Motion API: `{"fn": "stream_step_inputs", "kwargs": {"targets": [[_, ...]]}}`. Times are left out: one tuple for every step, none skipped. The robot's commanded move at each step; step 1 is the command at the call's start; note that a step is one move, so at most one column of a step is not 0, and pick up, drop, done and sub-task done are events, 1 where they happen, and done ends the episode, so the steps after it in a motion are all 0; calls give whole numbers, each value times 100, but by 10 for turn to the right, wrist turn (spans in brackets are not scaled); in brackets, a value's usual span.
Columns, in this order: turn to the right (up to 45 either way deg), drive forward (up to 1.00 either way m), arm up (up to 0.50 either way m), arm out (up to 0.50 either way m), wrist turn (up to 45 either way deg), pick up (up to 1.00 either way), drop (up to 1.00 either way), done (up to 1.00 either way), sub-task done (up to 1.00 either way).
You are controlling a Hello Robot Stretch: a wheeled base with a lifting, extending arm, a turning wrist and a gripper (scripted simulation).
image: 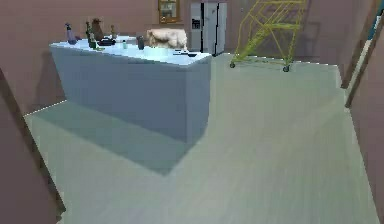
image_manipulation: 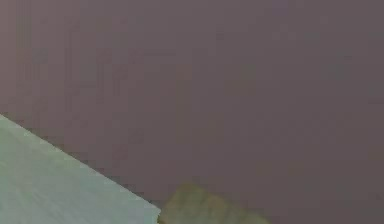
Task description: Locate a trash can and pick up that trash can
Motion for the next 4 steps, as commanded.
{"fn": "stream_step_inputs", "kwargs": {"targets": [[-450, 0, 0, 0, 0, 0, 0, 0, 0], [-210, 0, 0, 0, 0, 0, 0, 0, 0], [0, 5, 0, 0, 0, 0, 0, 0, 0], [450, 0, 0, 0, 0, 0, 0, 0, 0]]}}
